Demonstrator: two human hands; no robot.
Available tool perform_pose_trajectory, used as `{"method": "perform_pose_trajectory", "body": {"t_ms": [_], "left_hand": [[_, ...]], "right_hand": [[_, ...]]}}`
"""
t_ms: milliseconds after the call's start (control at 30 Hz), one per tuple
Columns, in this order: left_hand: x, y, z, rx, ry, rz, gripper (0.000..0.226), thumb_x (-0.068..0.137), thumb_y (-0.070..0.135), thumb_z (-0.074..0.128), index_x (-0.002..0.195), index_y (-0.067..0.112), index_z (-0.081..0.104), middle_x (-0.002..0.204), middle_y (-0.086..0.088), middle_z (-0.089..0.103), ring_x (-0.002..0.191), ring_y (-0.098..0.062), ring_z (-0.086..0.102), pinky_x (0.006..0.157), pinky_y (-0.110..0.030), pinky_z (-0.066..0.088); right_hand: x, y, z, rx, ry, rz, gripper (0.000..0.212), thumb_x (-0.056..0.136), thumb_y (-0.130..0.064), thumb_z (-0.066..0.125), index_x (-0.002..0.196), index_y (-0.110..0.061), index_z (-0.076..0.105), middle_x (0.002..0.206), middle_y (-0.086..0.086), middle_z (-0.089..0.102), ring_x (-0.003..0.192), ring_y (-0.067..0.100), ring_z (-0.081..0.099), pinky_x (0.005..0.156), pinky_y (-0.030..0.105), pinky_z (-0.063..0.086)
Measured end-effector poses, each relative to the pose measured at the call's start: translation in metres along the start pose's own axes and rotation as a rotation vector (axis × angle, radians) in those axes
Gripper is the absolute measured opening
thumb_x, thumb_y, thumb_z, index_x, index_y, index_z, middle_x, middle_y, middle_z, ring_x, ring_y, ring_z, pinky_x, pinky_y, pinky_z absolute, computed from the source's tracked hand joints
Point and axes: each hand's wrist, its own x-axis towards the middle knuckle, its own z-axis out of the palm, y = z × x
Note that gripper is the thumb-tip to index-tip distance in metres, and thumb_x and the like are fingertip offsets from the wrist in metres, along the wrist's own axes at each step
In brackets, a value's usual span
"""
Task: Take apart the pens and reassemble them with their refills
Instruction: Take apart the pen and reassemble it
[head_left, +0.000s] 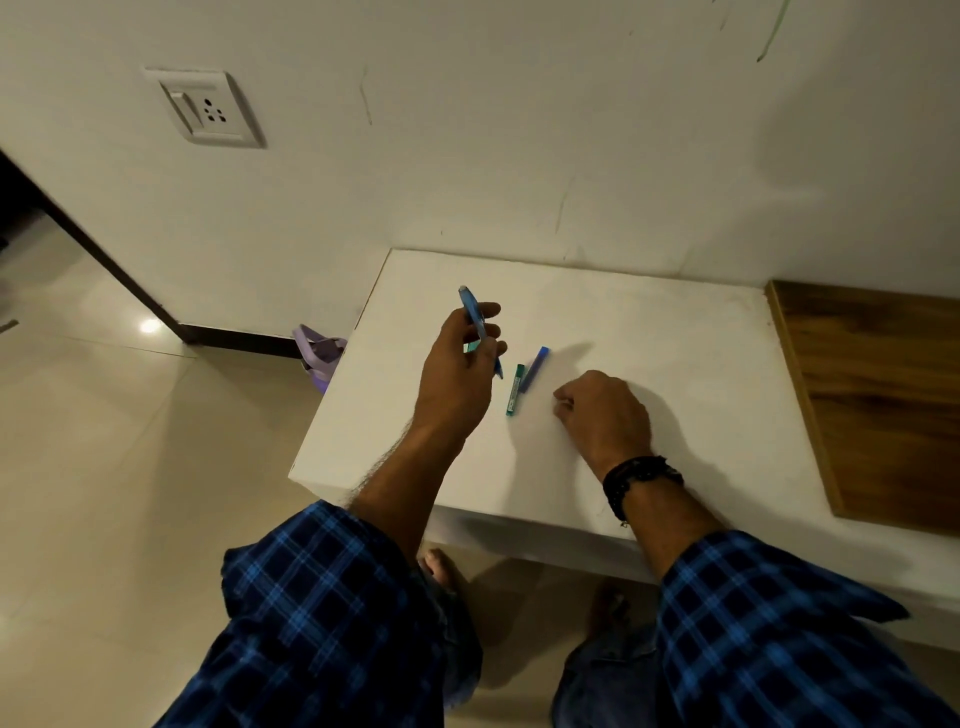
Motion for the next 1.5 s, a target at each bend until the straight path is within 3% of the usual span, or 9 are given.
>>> {"method": "perform_pose_trajectory", "body": {"t_ms": [167, 300, 400, 567, 800, 1000, 1233, 1500], "left_hand": [[0.0, 0.001, 0.001, -0.026, 0.004, -0.023, 0.029, 0.106, 0.016, 0.049, 0.131, 0.029, 0.055, 0.12, 0.002, 0.061, 0.107, -0.014, 0.069, 0.095, -0.033, 0.058], [-0.001, 0.004, 0.001, -0.087, -0.053, -0.03, 0.033, 0.106, 0.016, 0.049, 0.137, 0.025, 0.053, 0.118, -0.003, 0.062, 0.106, -0.018, 0.071, 0.092, -0.031, 0.059], [-0.001, 0.006, 0.002, -0.155, -0.075, -0.065, 0.037, 0.106, 0.015, 0.048, 0.143, 0.02, 0.05, 0.117, -0.004, 0.062, 0.103, -0.018, 0.072, 0.088, -0.027, 0.06], [-0.004, 0.01, 0.0, -0.321, -0.108, -0.112, 0.043, 0.106, 0.012, 0.045, 0.149, 0.016, 0.041, 0.119, -0.009, 0.068, 0.103, -0.019, 0.073, 0.087, -0.03, 0.061], [-0.005, 0.009, 0.003, -0.333, -0.218, -0.135, 0.041, 0.107, 0.009, 0.042, 0.148, 0.015, 0.04, 0.115, -0.006, 0.071, 0.103, -0.021, 0.074, 0.089, -0.035, 0.061], [0.002, 0.011, 0.003, -0.33, -0.196, -0.162, 0.029, 0.109, 0.013, 0.04, 0.134, 0.016, 0.054, 0.1, -0.001, 0.073, 0.093, -0.019, 0.075, 0.081, -0.033, 0.062], [0.011, 0.023, 0.017, -0.544, -0.207, -0.24, 0.031, 0.11, 0.02, 0.038, 0.131, 0.009, 0.057, 0.097, -0.005, 0.072, 0.092, -0.023, 0.075, 0.084, -0.037, 0.062], [0.005, 0.044, 0.019, -0.705, -0.282, -0.264, 0.032, 0.11, 0.015, 0.037, 0.132, 0.004, 0.057, 0.094, -0.007, 0.071, 0.085, -0.023, 0.073, 0.082, -0.035, 0.063]], "right_hand": [[-0.002, -0.003, 0.0, -0.051, 0.044, 0.024, 0.017, 0.098, -0.024, 0.058, 0.102, -0.024, 0.075, 0.105, 0.001, 0.071, 0.099, 0.024, 0.064, 0.076, 0.033, 0.054], [-0.005, -0.008, 0.001, -0.078, 0.056, -0.015, 0.016, 0.099, -0.025, 0.057, 0.105, -0.021, 0.072, 0.104, 0.002, 0.07, 0.099, 0.023, 0.063, 0.077, 0.036, 0.057], [-0.003, -0.011, -0.002, 0.127, 0.091, 0.041, 0.01, 0.095, -0.026, 0.065, 0.1, -0.019, 0.069, 0.098, 0.001, 0.071, 0.091, 0.021, 0.066, 0.078, 0.034, 0.058], [0.0, -0.013, -0.023, 0.469, 0.139, 0.078, 0.003, 0.09, -0.016, 0.067, 0.091, -0.015, 0.069, 0.085, -0.001, 0.068, 0.079, 0.016, 0.063, 0.064, 0.017, 0.046], [-0.001, -0.015, -0.043, 0.856, 0.06, 0.153, 0.008, 0.091, -0.014, 0.065, 0.094, -0.018, 0.072, 0.088, 0.002, 0.073, 0.084, 0.021, 0.07, 0.077, 0.031, 0.062], [0.002, -0.018, -0.064, 1.094, 0.032, 0.166, 0.011, 0.091, -0.008, 0.067, 0.092, -0.018, 0.071, 0.092, 0.009, 0.075, 0.09, 0.024, 0.073, 0.073, 0.023, 0.06], [0.007, -0.026, -0.092, 1.196, 0.0, 0.126, 0.006, 0.093, -0.011, 0.067, 0.097, -0.011, 0.071, 0.091, 0.01, 0.076, 0.085, 0.02, 0.073, 0.081, 0.031, 0.061], [-0.001, -0.039, -0.124, 1.239, -0.035, 0.102, 0.006, 0.095, -0.02, 0.068, 0.092, -0.015, 0.071, 0.086, 0.006, 0.074, 0.081, 0.019, 0.071, 0.078, 0.03, 0.058]]}}
